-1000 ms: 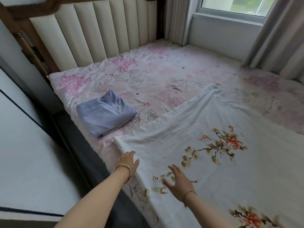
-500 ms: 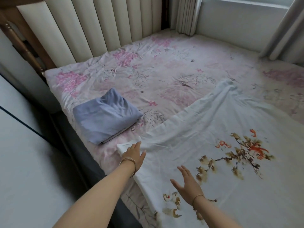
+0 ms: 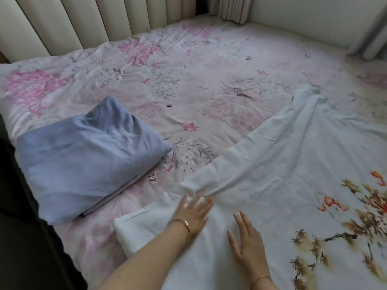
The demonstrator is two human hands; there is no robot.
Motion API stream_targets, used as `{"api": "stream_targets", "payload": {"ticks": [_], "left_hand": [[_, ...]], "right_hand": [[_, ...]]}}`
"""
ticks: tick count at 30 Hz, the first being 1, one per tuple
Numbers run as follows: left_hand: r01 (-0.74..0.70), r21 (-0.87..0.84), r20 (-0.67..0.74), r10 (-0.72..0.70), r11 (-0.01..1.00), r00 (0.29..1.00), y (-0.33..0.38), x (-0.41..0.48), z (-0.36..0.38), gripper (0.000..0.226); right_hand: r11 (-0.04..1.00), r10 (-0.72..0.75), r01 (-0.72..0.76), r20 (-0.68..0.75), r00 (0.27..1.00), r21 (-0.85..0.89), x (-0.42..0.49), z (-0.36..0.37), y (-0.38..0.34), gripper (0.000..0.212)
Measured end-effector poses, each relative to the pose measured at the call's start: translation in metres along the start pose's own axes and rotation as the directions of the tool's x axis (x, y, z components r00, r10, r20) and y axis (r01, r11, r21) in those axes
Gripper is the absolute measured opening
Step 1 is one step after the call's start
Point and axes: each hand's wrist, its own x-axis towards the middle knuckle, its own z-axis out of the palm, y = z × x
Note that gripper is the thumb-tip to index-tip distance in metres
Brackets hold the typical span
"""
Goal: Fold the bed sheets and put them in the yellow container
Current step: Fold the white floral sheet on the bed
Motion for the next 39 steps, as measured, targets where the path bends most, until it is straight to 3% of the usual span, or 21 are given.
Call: {"api": "stream_targets", "payload": {"ticks": [3, 5, 7, 10, 12, 15, 17, 20, 24, 26, 29, 31, 32, 33, 36, 39], "left_hand": [[0.373, -0.049, -0.071, -0.376, 0.926, 0.924, -0.037, 0.009, 0.005, 0.057], [0.376, -0.181, -0.112, -0.399, 0.909, 0.910, -0.046, 0.011, -0.003, 0.068], [0.246, -0.355, -0.161, -0.319, 0.902, 0.934, -0.049, 0.010, -0.008, 0.069], [0.242, -0.620, -0.150, -0.415, 0.746, 0.897, -0.067, 0.005, -0.002, 0.018], [0.339, -0.670, -0.113, -0.542, 0.660, 0.833, -0.073, 0.002, -0.003, 0.018], [0.438, -0.583, -0.168, -0.629, 0.684, 0.759, -0.049, 0.002, -0.008, 0.028], [0.346, -0.525, -0.277, -0.540, 0.778, 0.795, -0.014, -0.006, -0.009, 0.053], [0.056, -0.409, -0.377, -0.225, 0.911, 0.899, 0.056, -0.024, -0.008, 0.057], [-0.165, -0.237, -0.247, 0.105, 0.958, 0.963, 0.156, -0.055, 0.004, 0.058], [-0.191, -0.212, -0.131, 0.166, 0.959, 0.977, 0.202, -0.069, 0.004, 0.071], [-0.293, -0.119, -0.097, 0.283, 0.949, 0.954, 0.277, -0.095, 0.016, 0.106], [-0.387, -0.126, -0.047, 0.384, 0.913, 0.922, 0.320, -0.118, 0.022, 0.091], [-0.417, -0.111, 0.027, 0.422, 0.902, 0.906, 0.350, -0.138, 0.027, 0.075], [-0.441, -0.044, -0.011, 0.441, 0.896, 0.897, 0.368, -0.147, 0.042, 0.067], [-0.489, -0.093, 0.015, 0.493, 0.867, 0.870, 0.418, -0.173, 0.087, 0.062], [-0.452, -0.106, 0.209, 0.464, 0.886, 0.861, 0.455, -0.199, 0.089, 0.083]], "right_hand": [[0.987, -0.025, 0.042, 0.113, 0.993, -0.158, -0.006, 0.020, 0.018, 0.064], [0.979, 0.012, 0.010, 0.103, 0.995, -0.204, -0.010, 0.022, 0.017, 0.059], [0.983, -0.003, 0.022, 0.102, 0.995, -0.181, -0.008, 0.022, 0.014, 0.058], [0.975, -0.017, 0.054, 0.168, 0.986, -0.217, -0.013, 0.014, 0.018, 0.055], [0.963, -0.019, 0.070, 0.193, 0.981, -0.259, -0.024, 0.006, 0.029, 0.055], [0.973, 0.094, -0.048, 0.199, 0.975, -0.226, -0.058, -0.018, 0.052, 0.055], [0.964, 0.182, -0.154, 0.117, 0.976, -0.215, -0.087, -0.040, 0.072, 0.052], [0.901, 0.433, -0.424, 0.131, 0.892, -0.093, -0.136, -0.084, 0.097, 0.058], [0.777, 0.624, -0.616, 0.033, 0.781, -0.131, -0.208, -0.141, 0.140, 0.126], [0.763, 0.643, -0.638, 0.014, 0.766, -0.103, -0.244, -0.164, 0.160, 0.120], [0.727, 0.686, -0.686, -0.031, 0.727, -0.015, -0.311, -0.195, 0.190, 0.117], [0.689, 0.725, -0.724, -0.046, 0.687, 0.047, -0.356, -0.207, 0.204, 0.112], [0.668, 0.741, -0.742, -0.131, 0.658, 0.055, -0.392, -0.212, 0.220, 0.107], [0.639, 0.764, -0.766, -0.170, 0.623, 0.065, -0.416, -0.217, 0.227, 0.114], [0.520, 0.854, -0.842, -0.112, 0.508, 0.146, -0.488, -0.220, 0.253, 0.136], [0.443, 0.896, -0.883, -0.102, 0.432, 0.154, -0.529, -0.216, 0.265, 0.121]]}}
